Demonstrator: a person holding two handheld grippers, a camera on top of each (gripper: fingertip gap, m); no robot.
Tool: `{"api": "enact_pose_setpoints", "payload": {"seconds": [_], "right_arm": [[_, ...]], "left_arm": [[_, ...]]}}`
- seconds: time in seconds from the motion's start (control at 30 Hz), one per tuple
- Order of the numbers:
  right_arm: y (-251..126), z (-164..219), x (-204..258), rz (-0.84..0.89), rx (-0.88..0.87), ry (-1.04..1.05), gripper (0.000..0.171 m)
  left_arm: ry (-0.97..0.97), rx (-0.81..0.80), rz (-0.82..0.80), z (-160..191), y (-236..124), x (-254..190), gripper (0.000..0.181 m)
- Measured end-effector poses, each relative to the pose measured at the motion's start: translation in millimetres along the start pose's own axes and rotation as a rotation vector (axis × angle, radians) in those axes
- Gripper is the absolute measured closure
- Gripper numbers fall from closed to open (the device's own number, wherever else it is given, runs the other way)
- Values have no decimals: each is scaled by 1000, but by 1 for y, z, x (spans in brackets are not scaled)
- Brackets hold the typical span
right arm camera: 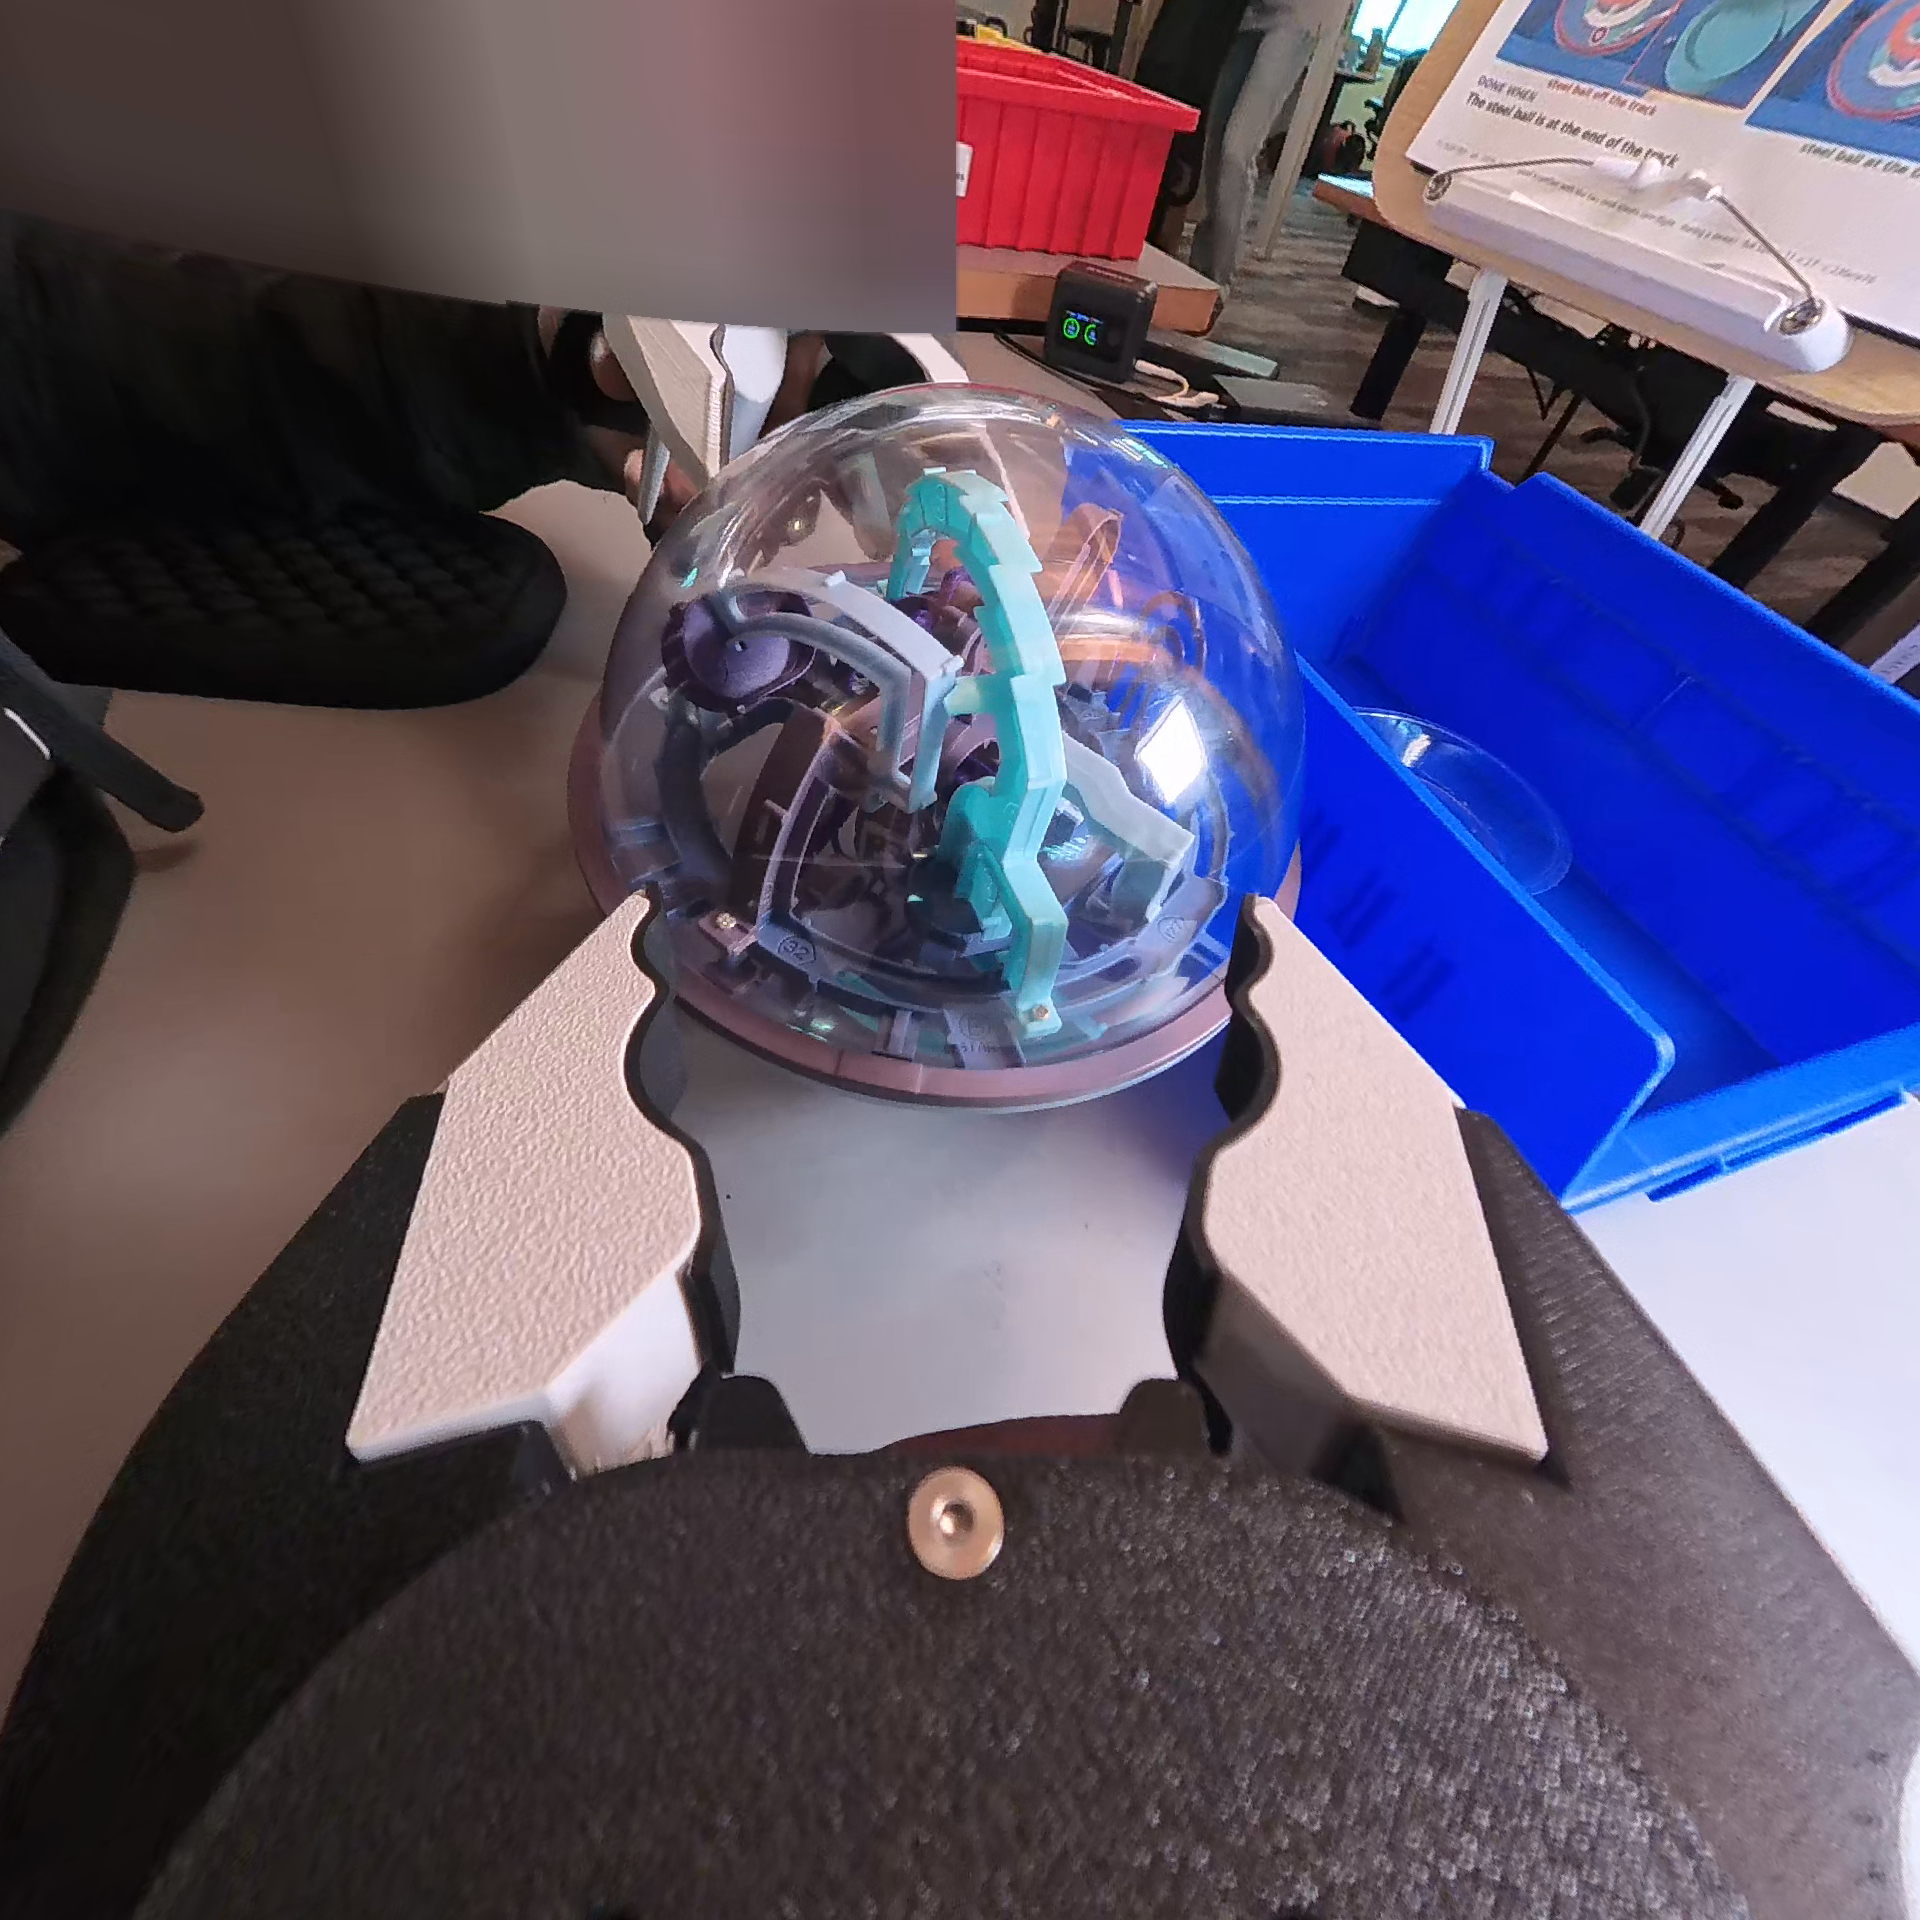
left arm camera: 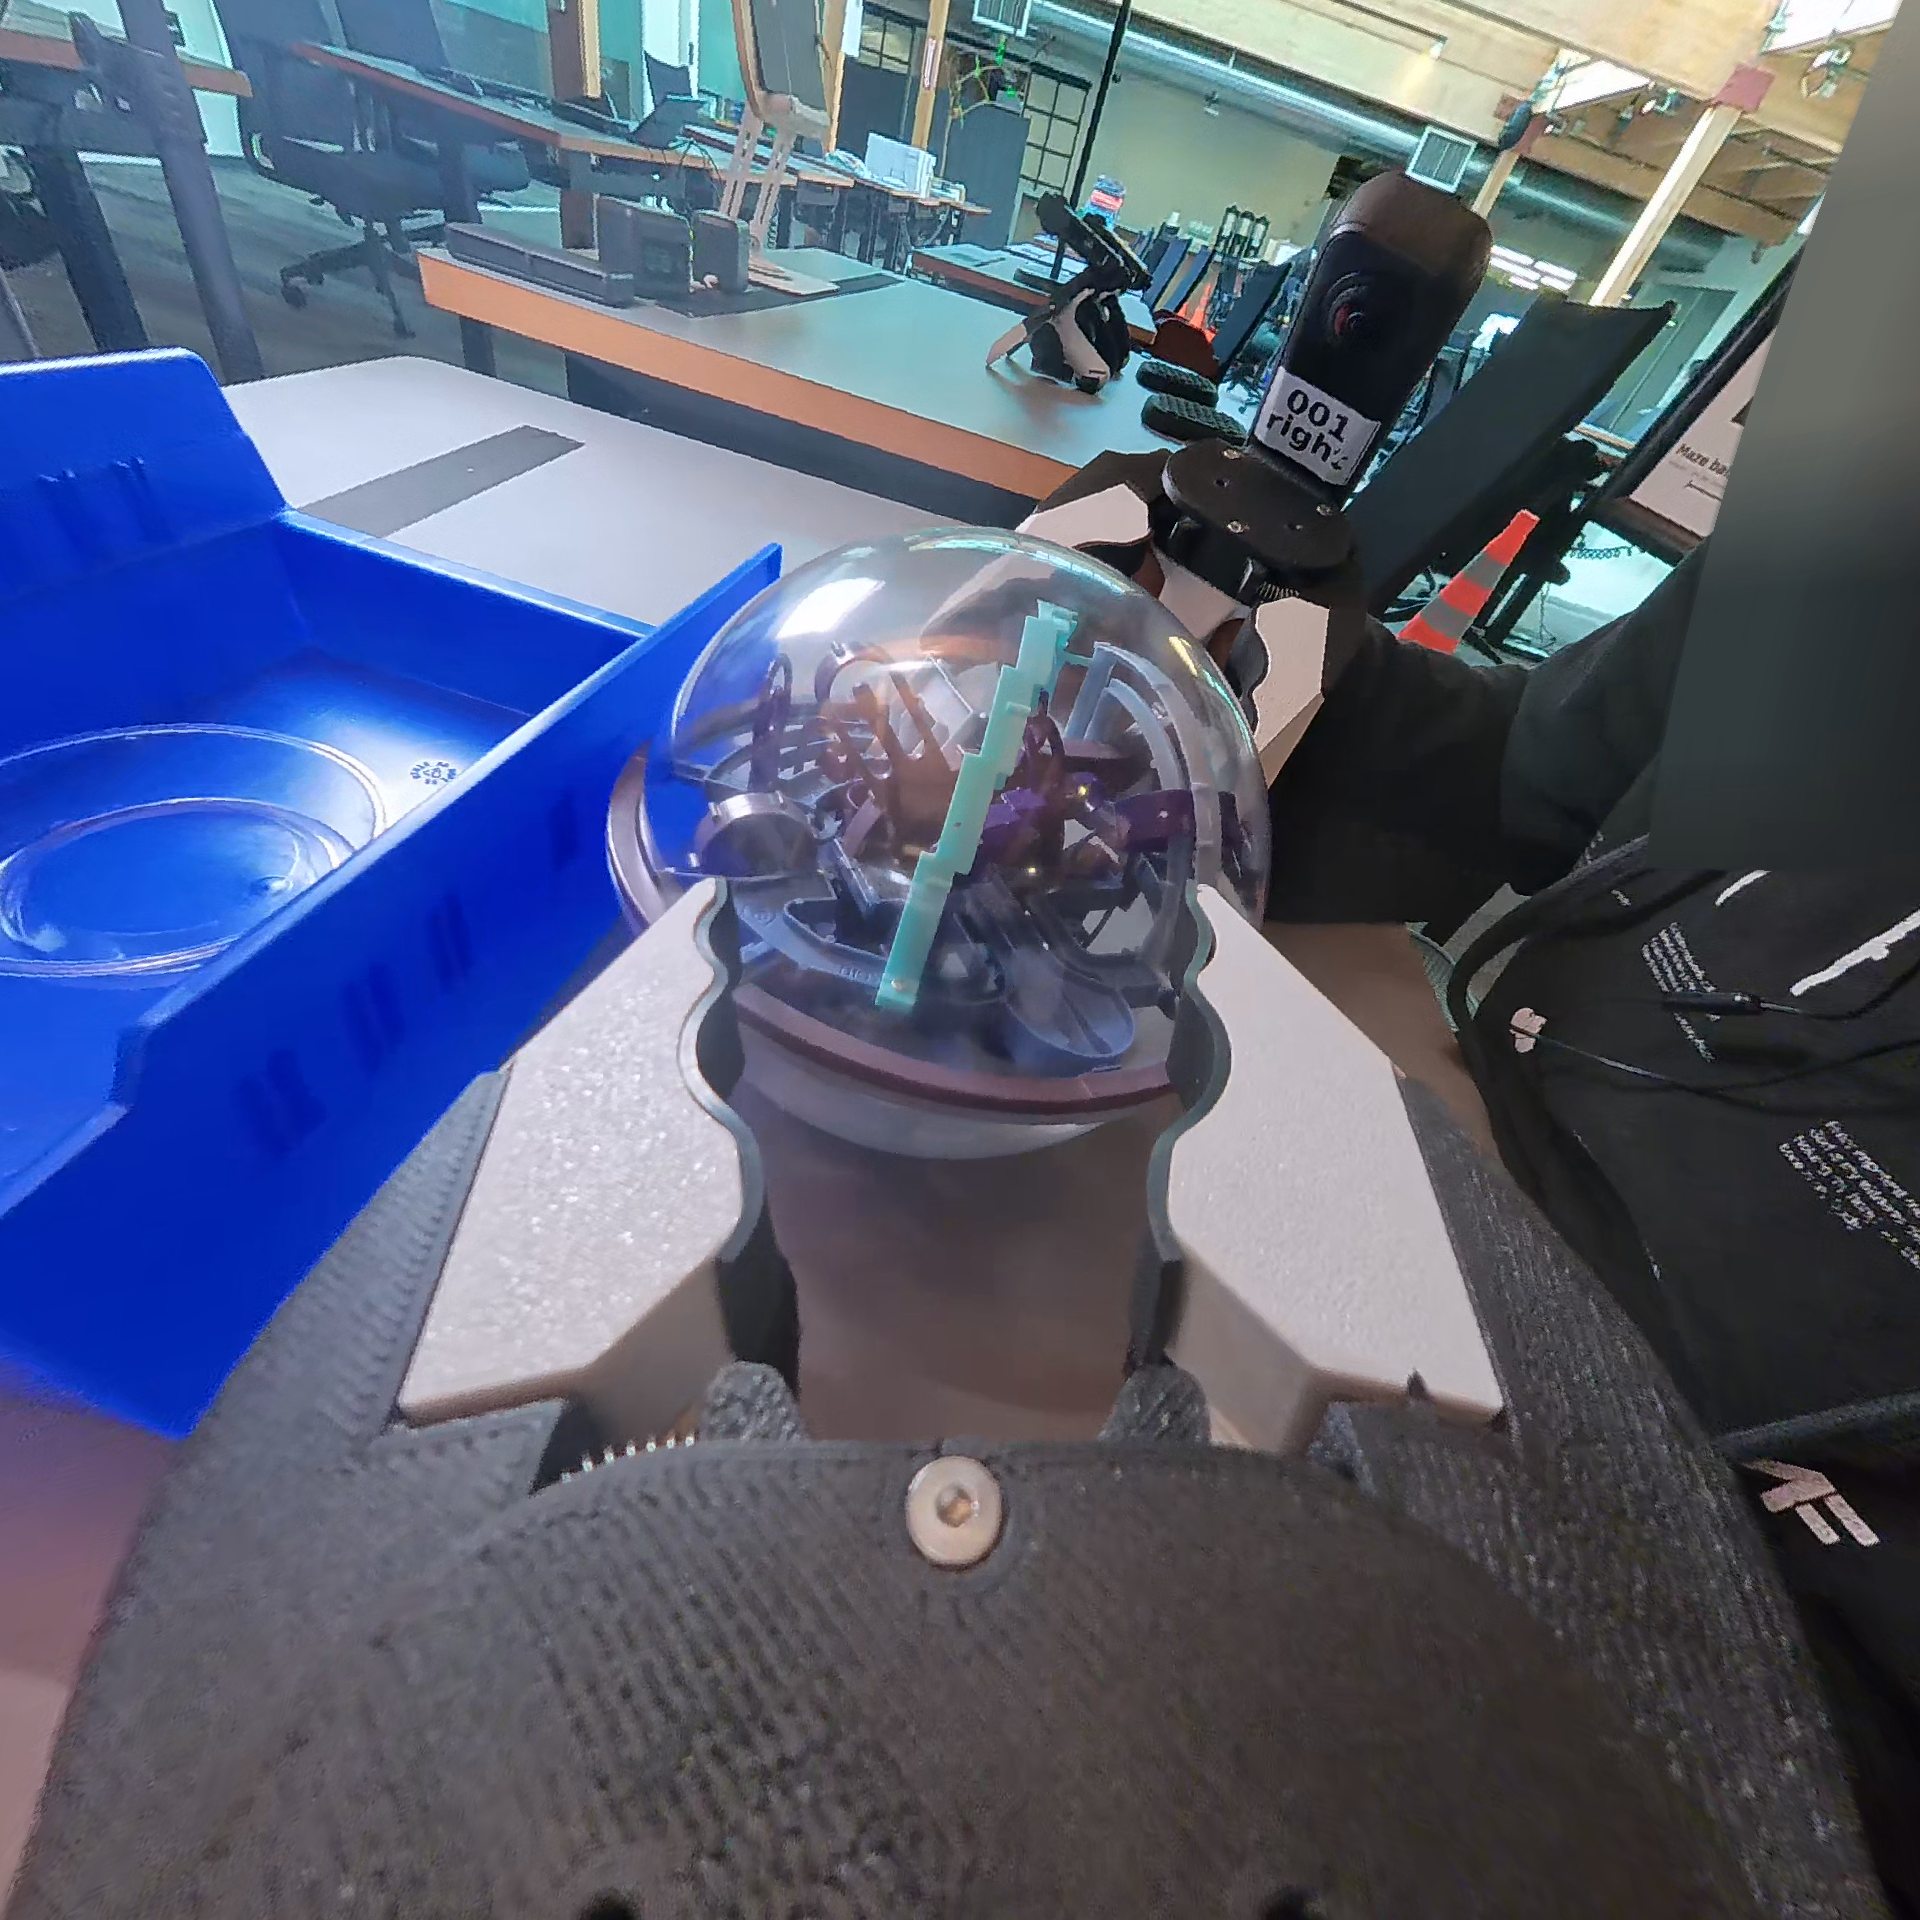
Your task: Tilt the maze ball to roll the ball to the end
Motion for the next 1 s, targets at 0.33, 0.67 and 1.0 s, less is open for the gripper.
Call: {"api": "enact_pose_setpoints", "payload": {"seconds": [0.33, 0.67, 1.0], "right_arm": [[1, 1, -1, -1, -15, 15, 67], [0, 1, -1, 0, -44, 31, 67], [-2, 1, -3, 6, -72, 45, 67]], "left_arm": [[-23, -1, 20, 4, 0, 4, 99], [-29, 18, 33, 9, 1, 6, 98], [-21, 38, 34, 13, 4, 7, 99]]}}
Point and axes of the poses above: each gripper's, where its closed fingertips meet, y out along the fingers, z out of its underside, x = y × z across the jaws, the point moved 9 cm from there along -y, back along the fingers, and after that the axes turned 13 degrees about x, right-handed, at the moved point
